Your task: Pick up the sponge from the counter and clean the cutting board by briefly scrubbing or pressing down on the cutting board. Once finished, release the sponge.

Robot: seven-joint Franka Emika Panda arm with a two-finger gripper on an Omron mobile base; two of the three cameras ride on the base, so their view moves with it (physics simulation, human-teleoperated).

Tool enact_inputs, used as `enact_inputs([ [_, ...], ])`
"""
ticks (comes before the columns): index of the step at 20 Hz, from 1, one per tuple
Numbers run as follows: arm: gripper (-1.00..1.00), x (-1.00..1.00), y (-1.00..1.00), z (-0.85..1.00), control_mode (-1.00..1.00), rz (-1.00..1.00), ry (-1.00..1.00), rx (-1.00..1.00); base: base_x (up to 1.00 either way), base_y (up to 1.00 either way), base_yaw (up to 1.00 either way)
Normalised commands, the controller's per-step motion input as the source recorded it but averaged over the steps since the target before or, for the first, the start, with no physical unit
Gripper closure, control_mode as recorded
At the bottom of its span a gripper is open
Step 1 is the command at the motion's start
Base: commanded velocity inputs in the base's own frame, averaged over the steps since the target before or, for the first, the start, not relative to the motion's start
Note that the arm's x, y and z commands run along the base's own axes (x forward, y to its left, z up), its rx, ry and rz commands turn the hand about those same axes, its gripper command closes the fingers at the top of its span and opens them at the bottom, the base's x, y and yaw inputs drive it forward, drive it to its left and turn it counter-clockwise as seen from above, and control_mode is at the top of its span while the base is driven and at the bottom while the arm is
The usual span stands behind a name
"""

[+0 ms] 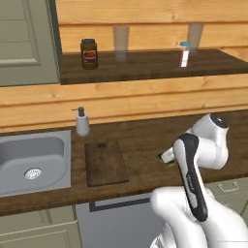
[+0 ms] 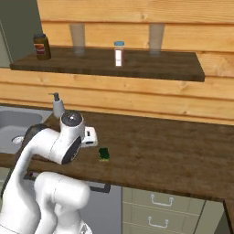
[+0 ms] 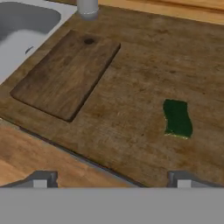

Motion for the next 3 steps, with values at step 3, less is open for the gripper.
enact_inputs([
  [3,-1.0,-0.56,0.49,0.8,-1.0,-0.05,-0.21,0.0,0.0,0.0,0.0],
])
